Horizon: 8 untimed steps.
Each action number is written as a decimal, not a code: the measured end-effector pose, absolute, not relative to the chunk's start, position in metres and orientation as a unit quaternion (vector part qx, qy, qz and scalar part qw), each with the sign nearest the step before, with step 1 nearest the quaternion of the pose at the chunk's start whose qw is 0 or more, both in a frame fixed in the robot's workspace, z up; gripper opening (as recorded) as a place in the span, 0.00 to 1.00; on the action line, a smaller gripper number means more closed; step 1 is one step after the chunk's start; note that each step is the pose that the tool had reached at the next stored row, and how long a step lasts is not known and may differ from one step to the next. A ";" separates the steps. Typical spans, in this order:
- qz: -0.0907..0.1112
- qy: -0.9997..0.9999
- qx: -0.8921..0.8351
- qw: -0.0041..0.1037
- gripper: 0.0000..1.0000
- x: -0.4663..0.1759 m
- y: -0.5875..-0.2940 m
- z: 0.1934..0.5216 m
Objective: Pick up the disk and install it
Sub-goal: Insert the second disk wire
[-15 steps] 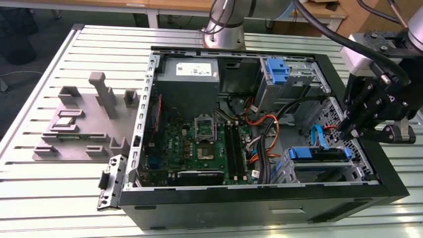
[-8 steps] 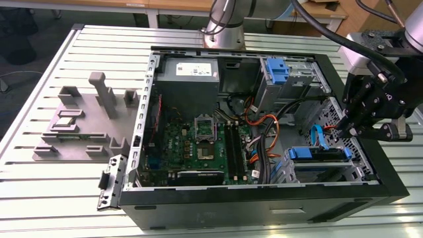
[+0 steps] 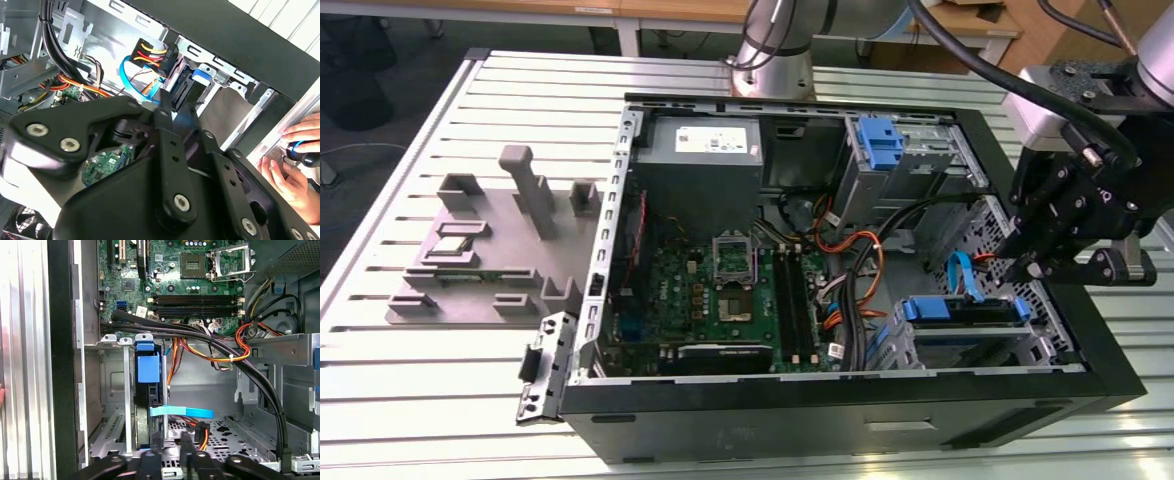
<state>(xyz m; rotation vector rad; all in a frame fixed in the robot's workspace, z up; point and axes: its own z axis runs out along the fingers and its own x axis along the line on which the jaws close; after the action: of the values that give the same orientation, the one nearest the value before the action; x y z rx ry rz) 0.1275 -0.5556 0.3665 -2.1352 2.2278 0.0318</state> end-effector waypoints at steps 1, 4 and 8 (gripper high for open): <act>0.010 0.722 -0.692 0.028 0.31 0.128 -0.556 0.367; 0.010 0.722 -0.692 0.028 0.31 0.128 -0.556 0.366; 0.010 0.722 -0.692 0.028 0.31 0.128 -0.556 0.366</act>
<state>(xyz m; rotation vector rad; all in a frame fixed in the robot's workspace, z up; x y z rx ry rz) 0.1275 -0.5556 0.3660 -2.1352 2.2277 0.0318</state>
